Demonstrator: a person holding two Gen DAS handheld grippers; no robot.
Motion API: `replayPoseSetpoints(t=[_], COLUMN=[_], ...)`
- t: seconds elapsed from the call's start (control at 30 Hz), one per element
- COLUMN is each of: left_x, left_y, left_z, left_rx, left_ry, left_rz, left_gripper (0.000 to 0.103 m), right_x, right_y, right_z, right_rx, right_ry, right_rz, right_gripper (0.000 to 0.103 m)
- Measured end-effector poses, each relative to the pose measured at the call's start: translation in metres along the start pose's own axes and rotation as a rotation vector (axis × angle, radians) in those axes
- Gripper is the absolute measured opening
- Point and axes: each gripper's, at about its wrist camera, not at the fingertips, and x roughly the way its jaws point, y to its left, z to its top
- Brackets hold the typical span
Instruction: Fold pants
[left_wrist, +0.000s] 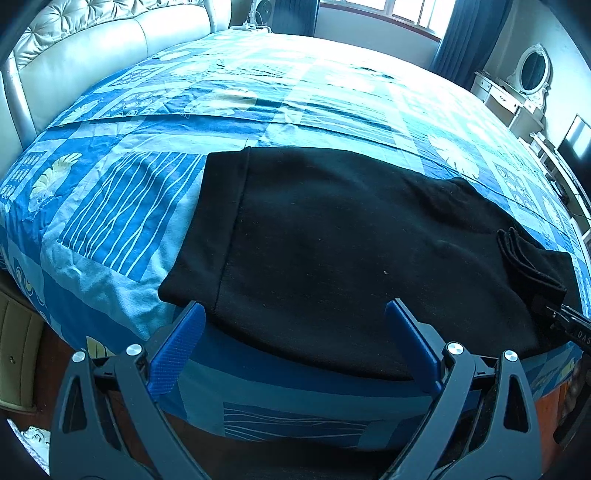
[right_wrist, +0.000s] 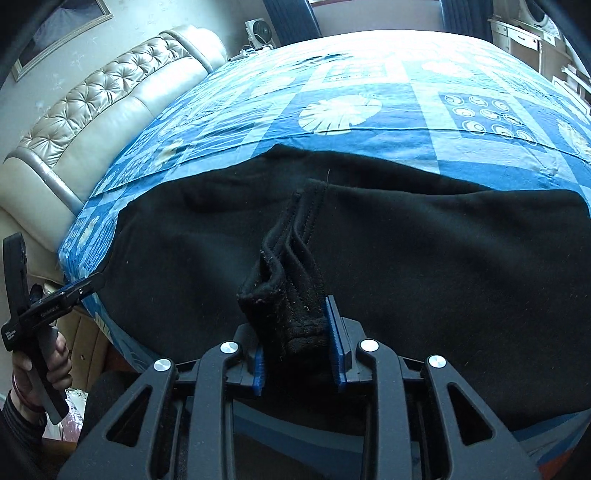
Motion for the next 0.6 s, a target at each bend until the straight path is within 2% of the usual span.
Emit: replayPoseSetpoints(t=[0.27, 0.47, 0.6], left_x=[0.0, 0.001, 0.001], left_y=[-0.003, -0.005, -0.005], left_z=[-0.001, -0.001, -0.001], left_rx=[0.012, 0.013, 0.012], left_ry=[0.001, 0.004, 0.005], left_rz=[-0.006, -0.006, -0.008], left_gripper=[0.098, 0.098, 0.098], right_x=[-0.005, -0.002, 0.006], right_y=[0.013, 0.021, 0.016], right_z=[-0.005, -0.007, -0.01], right_rx=[-0.012, -0.009, 0.036], right_ry=[0.007, 0.033, 0.062], right_rz=[0.037, 0.085, 0.126], right_gripper=[0.044, 0.046, 0.052])
